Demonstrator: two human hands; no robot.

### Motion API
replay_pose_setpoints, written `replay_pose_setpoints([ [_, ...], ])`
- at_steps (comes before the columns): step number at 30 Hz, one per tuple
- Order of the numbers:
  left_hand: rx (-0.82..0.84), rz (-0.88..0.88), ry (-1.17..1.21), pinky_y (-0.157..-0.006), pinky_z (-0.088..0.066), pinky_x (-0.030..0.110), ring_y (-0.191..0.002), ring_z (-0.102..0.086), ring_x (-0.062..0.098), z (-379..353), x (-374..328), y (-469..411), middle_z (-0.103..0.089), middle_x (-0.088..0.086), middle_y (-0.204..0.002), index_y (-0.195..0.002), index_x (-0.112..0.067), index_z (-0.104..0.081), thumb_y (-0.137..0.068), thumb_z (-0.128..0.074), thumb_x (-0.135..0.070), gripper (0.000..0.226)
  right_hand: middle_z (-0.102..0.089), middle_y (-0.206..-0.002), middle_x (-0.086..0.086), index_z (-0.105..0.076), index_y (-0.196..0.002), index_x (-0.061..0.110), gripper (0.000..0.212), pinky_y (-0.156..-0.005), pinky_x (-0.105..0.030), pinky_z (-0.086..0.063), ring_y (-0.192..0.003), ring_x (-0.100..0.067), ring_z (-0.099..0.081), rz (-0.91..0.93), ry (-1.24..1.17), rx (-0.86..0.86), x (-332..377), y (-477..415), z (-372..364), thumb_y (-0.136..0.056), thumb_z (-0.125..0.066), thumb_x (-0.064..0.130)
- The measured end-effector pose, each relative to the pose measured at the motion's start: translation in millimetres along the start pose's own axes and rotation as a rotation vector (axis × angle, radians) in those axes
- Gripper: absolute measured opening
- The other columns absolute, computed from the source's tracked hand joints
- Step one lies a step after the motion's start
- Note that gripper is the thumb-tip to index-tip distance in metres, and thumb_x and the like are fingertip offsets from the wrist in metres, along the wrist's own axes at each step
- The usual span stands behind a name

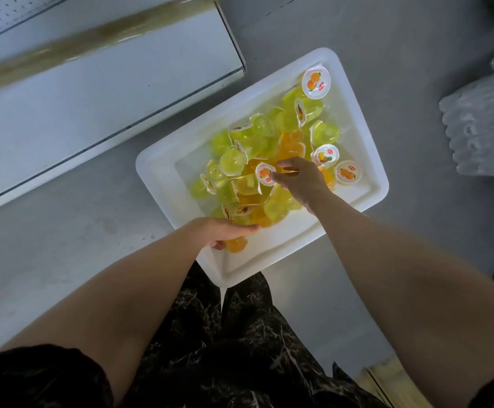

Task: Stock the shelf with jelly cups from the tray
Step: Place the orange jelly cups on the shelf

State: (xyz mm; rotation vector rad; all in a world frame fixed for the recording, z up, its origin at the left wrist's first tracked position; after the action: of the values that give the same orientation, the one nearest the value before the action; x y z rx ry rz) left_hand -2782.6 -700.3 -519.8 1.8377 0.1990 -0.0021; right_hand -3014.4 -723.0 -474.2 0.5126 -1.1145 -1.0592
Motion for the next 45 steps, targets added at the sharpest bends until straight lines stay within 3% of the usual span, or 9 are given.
replay_pose_setpoints([
  [5, 0.011, -0.009, -0.038, -0.095, -0.048, 0.03, -0.105, -0.056, 0.019, 1.7, -3.6, -2.6, -0.039, -0.002, -0.146, -0.149, -0.025, -0.037, -0.067, -0.054, -0.086, 0.103, -0.068, -0.107, 0.003, -0.064, -0.106, 0.03, 0.043, -0.09, -0.043, -0.056, -0.088, -0.021, -0.069, -0.017, 0.021, 0.034, -3.4, 0.2, -2.5, -0.071, -0.085, 0.041],
  [7, 0.0, -0.009, -0.032, -0.094, -0.049, 0.03, -0.106, -0.056, 0.02, 3.8, -3.5, -3.9, -0.038, -0.001, -0.146, -0.149, -0.023, -0.037, -0.074, -0.055, -0.079, 0.095, -0.066, -0.111, 0.004, -0.061, -0.104, 0.031, 0.044, -0.09, -0.046, -0.055, -0.09, -0.022, -0.068, -0.008, 0.017, 0.053, -2.5, -0.8, -5.0, -0.069, -0.085, 0.043],
  [10, -0.005, -0.013, 0.058, -0.102, -0.047, 0.03, -0.129, -0.047, 0.022, 6.4, -0.8, -5.7, -0.038, -0.002, -0.15, -0.149, -0.022, -0.037, -0.075, -0.062, -0.072, 0.093, -0.063, -0.112, 0.003, -0.057, -0.107, 0.028, 0.048, -0.092, -0.048, -0.053, -0.094, -0.025, -0.065, -0.017, 0.0, 0.082, -3.9, -2.2, -9.5, -0.071, -0.084, 0.044],
  [13, 0.01, -0.032, 0.094, -0.096, -0.047, 0.027, -0.129, -0.043, 0.019, 7.9, -0.6, -5.1, -0.035, -0.003, -0.151, -0.15, -0.019, -0.034, -0.076, -0.065, -0.068, 0.094, -0.059, -0.116, 0.002, -0.054, -0.113, 0.023, 0.051, -0.093, -0.047, -0.053, -0.097, -0.024, -0.062, -0.016, -0.005, 0.097, -2.1, -3.8, -12.6, -0.075, -0.083, 0.04],
  [18, 0.019, -0.059, 0.082, -0.089, -0.053, 0.031, -0.096, -0.056, 0.018, 4.9, -2.2, -6.5, -0.053, 0.008, -0.126, -0.13, -0.018, -0.051, -0.079, -0.069, -0.06, 0.068, -0.055, -0.119, 0.0, -0.053, -0.121, 0.019, 0.062, -0.092, -0.037, -0.051, -0.105, -0.02, -0.057, 0.004, 0.029, 0.03, 1.2, -4.8, -15.2, -0.072, -0.085, 0.042],
  [25, 0.021, -0.082, 0.027, -0.068, -0.053, 0.024, -0.082, -0.057, 0.015, -1.5, -5.3, -0.4, -0.059, 0.004, -0.104, -0.106, -0.021, -0.057, -0.077, -0.081, -0.038, 0.04, -0.057, -0.118, -0.002, -0.053, -0.124, 0.022, 0.065, -0.087, -0.033, -0.047, -0.108, -0.019, -0.056, -0.031, 0.05, 0.015, 2.6, -5.2, -18.0, -0.072, -0.083, 0.046],
  [33, 0.002, -0.149, 0.125, -0.057, -0.05, 0.022, -0.07, -0.061, 0.014, -0.1, -8.2, 8.6, -0.062, 0.009, -0.096, -0.108, -0.013, -0.047, -0.077, -0.082, -0.035, 0.051, -0.053, -0.128, -0.001, -0.054, -0.123, 0.024, 0.068, -0.091, -0.033, -0.046, -0.116, -0.022, -0.052, -0.047, 0.14, 0.011, 7.8, -6.3, -22.7, -0.067, -0.086, 0.046],
  [39, 0.09, -0.246, 0.363, -0.074, -0.055, 0.027, -0.086, -0.061, 0.02, -3.5, -10.3, 27.7, -0.061, 0.011, -0.112, -0.116, -0.019, -0.06, -0.08, -0.078, -0.029, 0.041, -0.056, -0.122, -0.002, -0.054, -0.123, 0.024, 0.07, -0.095, -0.041, -0.05, -0.107, -0.022, -0.057, -0.083, 0.028, 0.017, 5.9, 6.0, -15.1, -0.065, -0.088, 0.04],
  [45, 0.021, -0.396, 0.587, -0.082, -0.056, 0.032, -0.1, -0.065, 0.025, 3.9, -26.5, 63.4, -0.068, 0.01, -0.112, -0.122, -0.016, -0.059, -0.071, -0.08, -0.02, 0.056, -0.059, -0.121, -0.011, -0.044, -0.141, 0.015, 0.069, -0.073, -0.036, -0.054, -0.084, -0.026, -0.06, -0.121, -0.255, 0.053, 12.6, 50.9, 3.8, -0.082, -0.077, 0.03],
])
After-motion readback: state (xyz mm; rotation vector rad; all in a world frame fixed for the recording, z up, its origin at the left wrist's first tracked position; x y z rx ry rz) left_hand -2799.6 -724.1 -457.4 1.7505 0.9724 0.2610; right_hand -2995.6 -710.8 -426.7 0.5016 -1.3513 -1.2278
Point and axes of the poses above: each hand's wrist, its own y-axis away from the middle knuckle, its own z-axis out of the back of the hand, x = y × z, the point moved 9 cm from there along -y, towards the middle knuckle
